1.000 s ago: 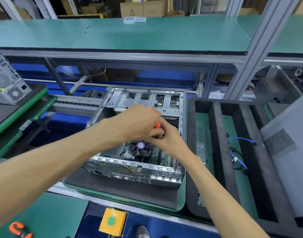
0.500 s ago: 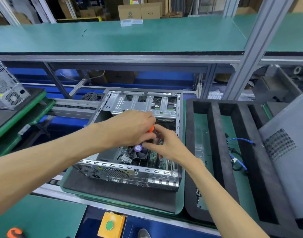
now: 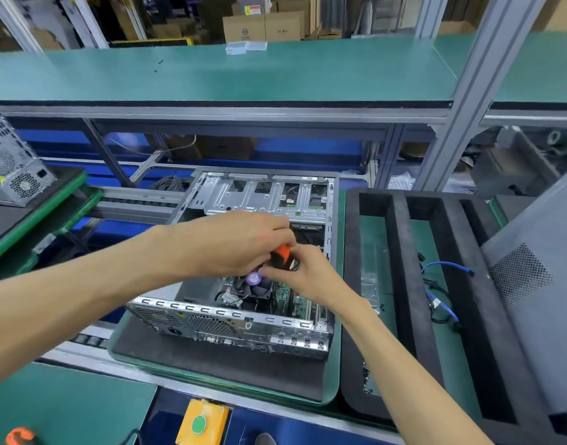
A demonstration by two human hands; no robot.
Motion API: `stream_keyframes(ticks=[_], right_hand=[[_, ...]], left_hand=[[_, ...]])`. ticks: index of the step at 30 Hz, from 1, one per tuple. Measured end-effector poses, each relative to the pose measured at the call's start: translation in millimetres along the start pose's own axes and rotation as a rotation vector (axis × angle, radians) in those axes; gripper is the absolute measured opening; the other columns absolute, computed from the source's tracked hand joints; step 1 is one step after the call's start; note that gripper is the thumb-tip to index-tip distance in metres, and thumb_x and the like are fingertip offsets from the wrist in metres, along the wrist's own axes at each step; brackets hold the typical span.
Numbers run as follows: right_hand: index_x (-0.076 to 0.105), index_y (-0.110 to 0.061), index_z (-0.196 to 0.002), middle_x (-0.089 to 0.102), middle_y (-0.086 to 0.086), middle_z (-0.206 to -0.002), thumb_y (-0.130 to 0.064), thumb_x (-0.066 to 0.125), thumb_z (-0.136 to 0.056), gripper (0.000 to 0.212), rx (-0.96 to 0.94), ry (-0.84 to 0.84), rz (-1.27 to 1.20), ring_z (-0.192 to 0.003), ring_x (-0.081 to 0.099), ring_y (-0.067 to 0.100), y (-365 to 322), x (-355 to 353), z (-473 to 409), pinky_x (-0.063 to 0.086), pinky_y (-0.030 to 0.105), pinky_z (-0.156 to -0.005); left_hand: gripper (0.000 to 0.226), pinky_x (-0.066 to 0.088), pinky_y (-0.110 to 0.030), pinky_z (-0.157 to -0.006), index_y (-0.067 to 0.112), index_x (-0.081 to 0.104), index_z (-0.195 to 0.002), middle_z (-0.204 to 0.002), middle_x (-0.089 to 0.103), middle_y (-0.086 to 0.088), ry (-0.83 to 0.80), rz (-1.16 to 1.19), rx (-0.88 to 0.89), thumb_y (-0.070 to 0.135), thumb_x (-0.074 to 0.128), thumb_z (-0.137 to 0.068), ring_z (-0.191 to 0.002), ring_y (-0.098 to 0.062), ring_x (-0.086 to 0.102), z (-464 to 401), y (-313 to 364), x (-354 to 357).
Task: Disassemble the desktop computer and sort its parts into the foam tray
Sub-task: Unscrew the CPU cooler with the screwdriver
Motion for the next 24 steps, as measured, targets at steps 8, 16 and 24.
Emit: stream_keyframes(ticks=[8,16,24], right_hand=[[0.058,-0.035,-0.121,0.064,-0.010,-0.104,-0.042,0.084,-0.080,0.049,-0.076,0.090,-0.088,-0.068,0.055,0.017,-3,0,4,0.049,0.021,-0.068],[0.067,-0.025,-0.092,0.064,0.005,-0.086,-0.033,0.079,-0.088,0.016,-0.090,0.025,-0.034,-0.071,0.061,0.026,-8,3,5,0.053,0.042,-0.060],[0.061,-0.034,-0.101,0.061,-0.004,-0.087,-0.039,0.080,-0.084,0.025,-0.086,0.021,0.044,-0.069,0.057,0.014,-6,6,3,0.048,0.028,-0.068]], left_hand=[[0.049,0.039,-0.035,-0.063,0.016,0.056,-0.092,-0.091,0.065,-0.006,0.000,-0.205,-0.258,0.060,0.035,-0.097,-0.077,-0.029,0.062,-10,-16,2],[0.040,0.048,-0.033,-0.060,0.018,0.049,-0.117,-0.112,0.050,0.000,0.092,-0.222,-0.085,0.052,0.044,-0.097,-0.091,-0.019,0.058,-2,5,1],[0.054,0.041,-0.035,-0.061,0.015,0.059,-0.093,-0.084,0.063,-0.005,-0.016,-0.220,-0.187,0.059,0.029,-0.098,-0.069,-0.029,0.058,-7,-7,2]])
Point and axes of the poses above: each hand's wrist, its own z-axis away from the middle knuckle, its own x-axis out of the palm, y = z × x, the point moved 2 cm from there along -z, towards the middle knuckle
